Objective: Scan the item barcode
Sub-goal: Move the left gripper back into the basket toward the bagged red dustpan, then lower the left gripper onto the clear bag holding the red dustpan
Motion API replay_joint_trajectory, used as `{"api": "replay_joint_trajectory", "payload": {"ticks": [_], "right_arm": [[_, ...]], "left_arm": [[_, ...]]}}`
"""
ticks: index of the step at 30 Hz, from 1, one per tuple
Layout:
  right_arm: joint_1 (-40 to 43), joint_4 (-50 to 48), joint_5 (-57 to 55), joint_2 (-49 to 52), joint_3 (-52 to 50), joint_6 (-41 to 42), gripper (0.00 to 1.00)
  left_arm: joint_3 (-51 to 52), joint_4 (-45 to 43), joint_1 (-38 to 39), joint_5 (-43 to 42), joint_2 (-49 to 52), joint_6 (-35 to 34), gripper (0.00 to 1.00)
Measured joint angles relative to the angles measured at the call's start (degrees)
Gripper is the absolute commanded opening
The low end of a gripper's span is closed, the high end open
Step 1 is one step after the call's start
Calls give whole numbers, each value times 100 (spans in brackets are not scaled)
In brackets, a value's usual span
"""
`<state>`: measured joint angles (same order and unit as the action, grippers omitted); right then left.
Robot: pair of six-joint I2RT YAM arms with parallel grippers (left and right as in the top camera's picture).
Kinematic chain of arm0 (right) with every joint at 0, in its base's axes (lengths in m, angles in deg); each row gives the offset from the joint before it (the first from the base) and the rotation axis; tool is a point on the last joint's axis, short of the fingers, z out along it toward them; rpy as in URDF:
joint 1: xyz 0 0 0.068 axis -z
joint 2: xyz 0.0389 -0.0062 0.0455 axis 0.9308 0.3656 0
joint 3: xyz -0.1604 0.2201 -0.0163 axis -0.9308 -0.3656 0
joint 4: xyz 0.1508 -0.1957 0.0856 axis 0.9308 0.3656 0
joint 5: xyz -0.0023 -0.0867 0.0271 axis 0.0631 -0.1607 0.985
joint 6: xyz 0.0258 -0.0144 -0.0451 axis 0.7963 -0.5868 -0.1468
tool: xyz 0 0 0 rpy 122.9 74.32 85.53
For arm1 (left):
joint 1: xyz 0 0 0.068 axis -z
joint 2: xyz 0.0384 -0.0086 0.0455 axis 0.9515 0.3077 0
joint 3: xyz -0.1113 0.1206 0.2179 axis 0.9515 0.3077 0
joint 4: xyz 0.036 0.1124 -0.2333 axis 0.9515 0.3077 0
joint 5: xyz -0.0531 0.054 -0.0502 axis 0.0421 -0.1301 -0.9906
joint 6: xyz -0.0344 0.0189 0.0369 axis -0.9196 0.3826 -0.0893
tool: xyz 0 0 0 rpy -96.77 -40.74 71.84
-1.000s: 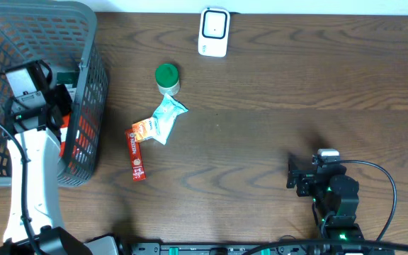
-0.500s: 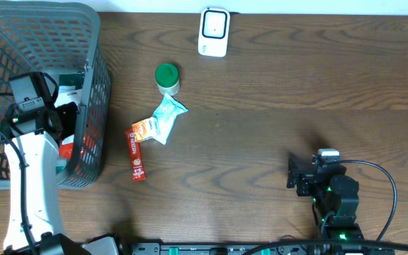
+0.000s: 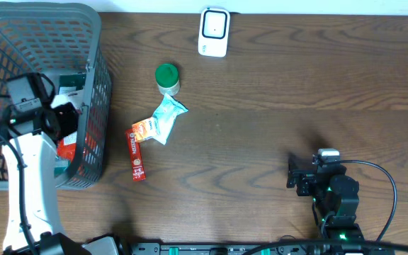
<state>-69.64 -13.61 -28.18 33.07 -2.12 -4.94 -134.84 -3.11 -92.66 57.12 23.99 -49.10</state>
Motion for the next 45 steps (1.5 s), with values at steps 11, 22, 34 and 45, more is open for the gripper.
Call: {"api": "replay_joint_trajectory", "payload": {"ticks": [11, 22, 34, 45], "right_arm": [[0, -33, 0, 0, 0, 0, 99], [0, 70, 0, 0, -2, -2, 99], [0, 125, -4, 4, -2, 0, 99], [0, 122, -9, 7, -2, 0, 99]], "left_arm": [[-4, -1394, -291, 13, 0, 1246, 92], [-31, -3418, -409, 15, 0, 1917, 92], [-37, -656, -409, -496, 26, 1941, 92], [-37, 431, -407, -1080, 26, 1558, 92]]}}
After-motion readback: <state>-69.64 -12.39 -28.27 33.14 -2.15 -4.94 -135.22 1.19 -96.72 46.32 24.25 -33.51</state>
